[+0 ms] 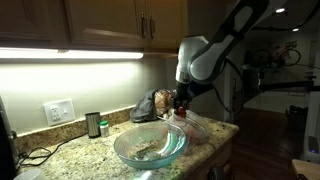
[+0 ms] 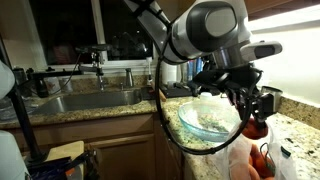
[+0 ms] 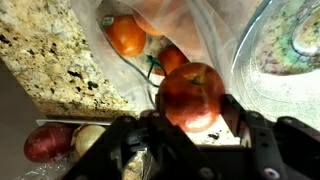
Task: Remove a peach from the bag and put it in the glass bowl
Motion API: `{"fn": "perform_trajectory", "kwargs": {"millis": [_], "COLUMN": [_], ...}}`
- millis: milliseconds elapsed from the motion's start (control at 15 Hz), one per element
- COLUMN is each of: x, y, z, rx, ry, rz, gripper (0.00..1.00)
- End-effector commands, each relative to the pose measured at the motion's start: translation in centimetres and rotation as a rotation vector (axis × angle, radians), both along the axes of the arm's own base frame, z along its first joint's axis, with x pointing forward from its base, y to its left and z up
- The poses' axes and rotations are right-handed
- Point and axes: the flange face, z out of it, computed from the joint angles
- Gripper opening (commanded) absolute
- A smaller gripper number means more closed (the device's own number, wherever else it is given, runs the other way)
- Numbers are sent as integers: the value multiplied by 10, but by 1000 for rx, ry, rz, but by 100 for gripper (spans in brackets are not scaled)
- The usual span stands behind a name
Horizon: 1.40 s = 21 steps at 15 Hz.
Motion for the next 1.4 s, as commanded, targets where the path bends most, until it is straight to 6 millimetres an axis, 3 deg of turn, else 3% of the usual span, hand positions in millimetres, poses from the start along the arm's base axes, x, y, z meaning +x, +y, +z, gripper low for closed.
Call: {"fn": "perform_trajectory", "kwargs": {"millis": [0, 800, 1333], "x": [-19, -35, -27], "y": [11, 10, 32], "z": [14, 36, 49], "rx": [-9, -30, -36], "ry": [-17, -50, -70], "rz": [0, -21, 29], "gripper": [33, 33, 33]}}
